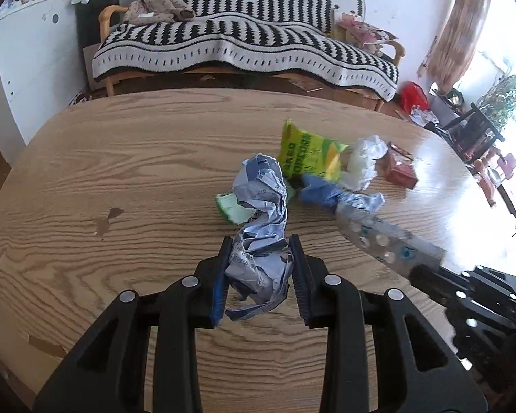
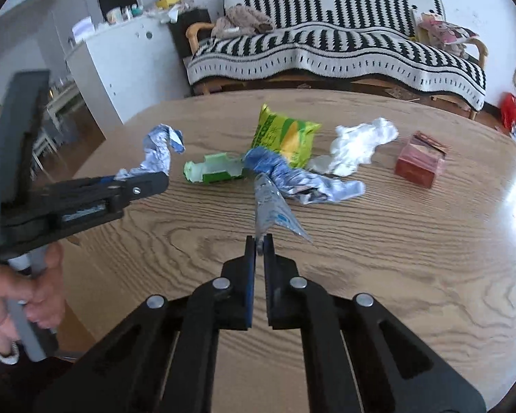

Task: Collect trash
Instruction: 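Grasp the crumpled foil wrapper with left tool while right tool grasps the clear wrapper, then carry both wrappers to the black bin and open both tools over it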

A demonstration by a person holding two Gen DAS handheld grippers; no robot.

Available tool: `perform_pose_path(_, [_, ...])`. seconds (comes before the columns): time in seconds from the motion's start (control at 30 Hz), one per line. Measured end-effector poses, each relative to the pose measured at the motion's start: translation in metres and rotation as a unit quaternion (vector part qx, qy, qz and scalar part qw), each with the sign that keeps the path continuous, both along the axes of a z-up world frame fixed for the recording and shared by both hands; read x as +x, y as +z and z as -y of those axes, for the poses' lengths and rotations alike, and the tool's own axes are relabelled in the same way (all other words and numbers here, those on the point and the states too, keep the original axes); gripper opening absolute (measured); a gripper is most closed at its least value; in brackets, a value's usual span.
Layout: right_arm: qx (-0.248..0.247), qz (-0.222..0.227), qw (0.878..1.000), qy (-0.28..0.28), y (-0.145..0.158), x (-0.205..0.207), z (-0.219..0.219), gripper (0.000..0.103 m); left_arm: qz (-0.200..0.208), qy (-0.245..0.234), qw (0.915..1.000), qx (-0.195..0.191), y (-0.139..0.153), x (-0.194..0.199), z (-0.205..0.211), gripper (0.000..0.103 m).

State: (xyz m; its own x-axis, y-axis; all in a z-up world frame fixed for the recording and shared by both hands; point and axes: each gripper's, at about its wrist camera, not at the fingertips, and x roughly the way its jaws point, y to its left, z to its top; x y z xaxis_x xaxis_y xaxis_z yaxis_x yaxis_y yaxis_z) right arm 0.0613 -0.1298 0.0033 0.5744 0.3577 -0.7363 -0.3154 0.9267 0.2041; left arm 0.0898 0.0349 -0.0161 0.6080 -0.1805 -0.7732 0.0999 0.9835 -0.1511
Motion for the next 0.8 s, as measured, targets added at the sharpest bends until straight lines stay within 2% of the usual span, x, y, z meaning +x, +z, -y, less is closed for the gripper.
perform_pose_path(0.23, [0.008,0.029,0.999,-0.036,0.028,-0.042,0.053,0.006,0.015,-0.036,0.9992,-0.009,0.015,-0.008,0.042,0.032])
perform_pose_path(0.43, [0.003,0.038,0.993,-0.112,0.039,-0.078,0.136,0.005,0.022,-0.103,0.9944,-0.011,0.019,-0.024,0.116,0.032])
perform_pose_path(0.57, [-0.009,0.049,0.986,-0.161,0.044,-0.105,0.194,0.006,0.026,-0.161,0.9864,-0.020,0.021,-0.042,0.178,0.032])
perform_pose_path(0.73, [-0.022,0.046,0.971,-0.234,0.038,-0.145,0.270,0.006,0.034,-0.236,0.9708,-0.032,0.021,-0.070,0.259,0.032])
perform_pose_path(0.8, [-0.026,0.046,0.965,-0.259,0.035,-0.160,0.297,0.006,0.034,-0.268,0.9621,-0.036,0.018,-0.086,0.294,0.032])
